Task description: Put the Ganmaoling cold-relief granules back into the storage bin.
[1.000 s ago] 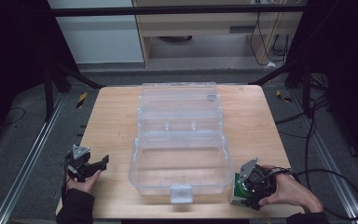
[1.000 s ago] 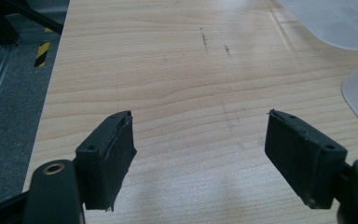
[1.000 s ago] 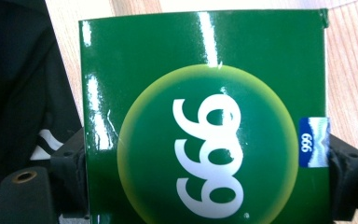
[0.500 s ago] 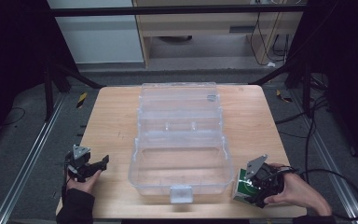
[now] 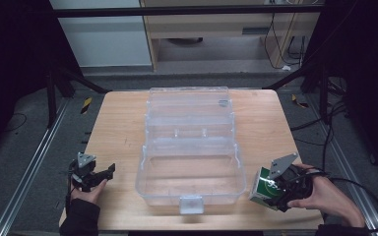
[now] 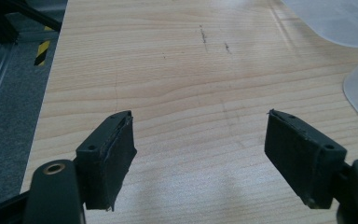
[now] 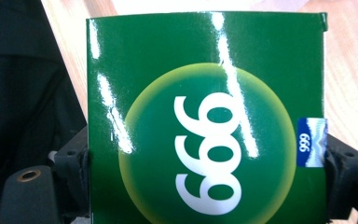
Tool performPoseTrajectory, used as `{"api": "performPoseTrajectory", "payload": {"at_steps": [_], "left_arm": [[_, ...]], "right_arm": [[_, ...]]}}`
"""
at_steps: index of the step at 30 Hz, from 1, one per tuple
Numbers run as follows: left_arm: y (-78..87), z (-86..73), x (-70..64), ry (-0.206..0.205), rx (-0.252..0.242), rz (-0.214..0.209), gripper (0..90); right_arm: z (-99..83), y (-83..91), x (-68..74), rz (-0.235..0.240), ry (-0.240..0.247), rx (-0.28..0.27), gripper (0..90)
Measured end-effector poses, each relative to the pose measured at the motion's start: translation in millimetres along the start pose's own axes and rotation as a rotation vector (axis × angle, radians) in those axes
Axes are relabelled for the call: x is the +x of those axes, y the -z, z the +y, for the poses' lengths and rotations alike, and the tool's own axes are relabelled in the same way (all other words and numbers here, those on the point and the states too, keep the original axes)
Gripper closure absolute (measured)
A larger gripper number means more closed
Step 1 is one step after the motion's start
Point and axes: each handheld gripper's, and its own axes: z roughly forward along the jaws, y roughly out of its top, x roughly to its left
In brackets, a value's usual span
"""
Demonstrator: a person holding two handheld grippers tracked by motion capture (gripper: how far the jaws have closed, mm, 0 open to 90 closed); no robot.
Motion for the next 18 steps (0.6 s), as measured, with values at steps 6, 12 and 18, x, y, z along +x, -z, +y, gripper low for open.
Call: {"api": "performPoseTrajectory", "payload": {"at_steps": [6, 12, 18], "left_arm": [[-0.8, -0.2, 0.1, 0.000, 0.004, -0.002, 23.3], [-1.0, -0.2, 0.1, -0.001, 0.004, -0.003, 23.3], [-0.8, -0.2, 0.4, 0.000, 0.004, -0.002, 23.3]], "right_arm": [[8.9, 13.7, -2.8, -0.012, 0.000, -0.017, 16.1], [25.2, 32.4, -3.1, -0.004, 0.026, -0.051, 16.1], [44.8, 50.8, -3.3, -0.024, 0.054, -0.059, 16.1]]}}
